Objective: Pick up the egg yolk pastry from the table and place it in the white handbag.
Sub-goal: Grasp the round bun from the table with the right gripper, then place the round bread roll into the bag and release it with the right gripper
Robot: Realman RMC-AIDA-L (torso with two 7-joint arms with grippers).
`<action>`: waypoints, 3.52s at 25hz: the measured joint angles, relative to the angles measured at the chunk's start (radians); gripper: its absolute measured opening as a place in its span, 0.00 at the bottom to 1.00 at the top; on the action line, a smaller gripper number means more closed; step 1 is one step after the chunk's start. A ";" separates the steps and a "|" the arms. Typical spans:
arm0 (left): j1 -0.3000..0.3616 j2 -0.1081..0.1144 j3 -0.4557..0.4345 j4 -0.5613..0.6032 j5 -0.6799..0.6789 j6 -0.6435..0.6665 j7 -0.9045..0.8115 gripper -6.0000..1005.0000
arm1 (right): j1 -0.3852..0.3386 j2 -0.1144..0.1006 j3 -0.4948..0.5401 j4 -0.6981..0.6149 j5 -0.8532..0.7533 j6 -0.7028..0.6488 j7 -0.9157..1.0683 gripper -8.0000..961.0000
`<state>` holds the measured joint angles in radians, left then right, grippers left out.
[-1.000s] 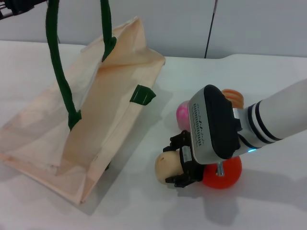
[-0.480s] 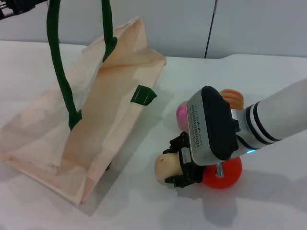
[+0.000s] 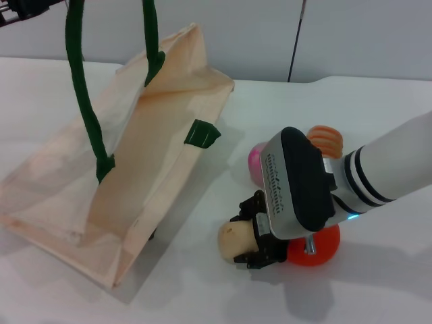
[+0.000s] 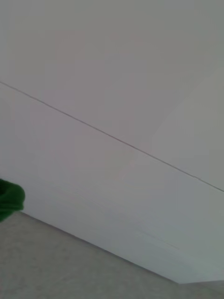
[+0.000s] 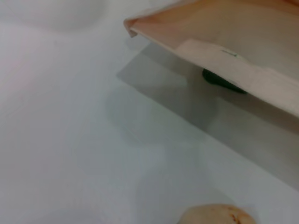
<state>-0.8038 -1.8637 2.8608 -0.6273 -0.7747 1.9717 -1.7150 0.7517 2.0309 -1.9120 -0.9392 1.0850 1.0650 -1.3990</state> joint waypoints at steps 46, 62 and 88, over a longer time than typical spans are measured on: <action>-0.038 0.010 0.002 0.012 0.007 0.015 -0.046 0.14 | 0.127 -0.001 0.082 -0.127 0.083 -0.129 0.029 0.62; -0.079 0.029 0.002 0.071 -0.003 0.015 -0.041 0.14 | 0.361 0.012 -0.175 0.206 0.439 -0.484 -0.113 0.62; 0.059 0.029 -0.001 0.064 -0.159 -0.073 -0.026 0.14 | 0.187 -0.007 -0.083 0.060 0.411 -0.535 -0.146 0.91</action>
<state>-0.7445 -1.8348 2.8598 -0.5632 -0.9338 1.8986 -1.7411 0.9390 2.0241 -1.9948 -0.8794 1.4962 0.5300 -1.5445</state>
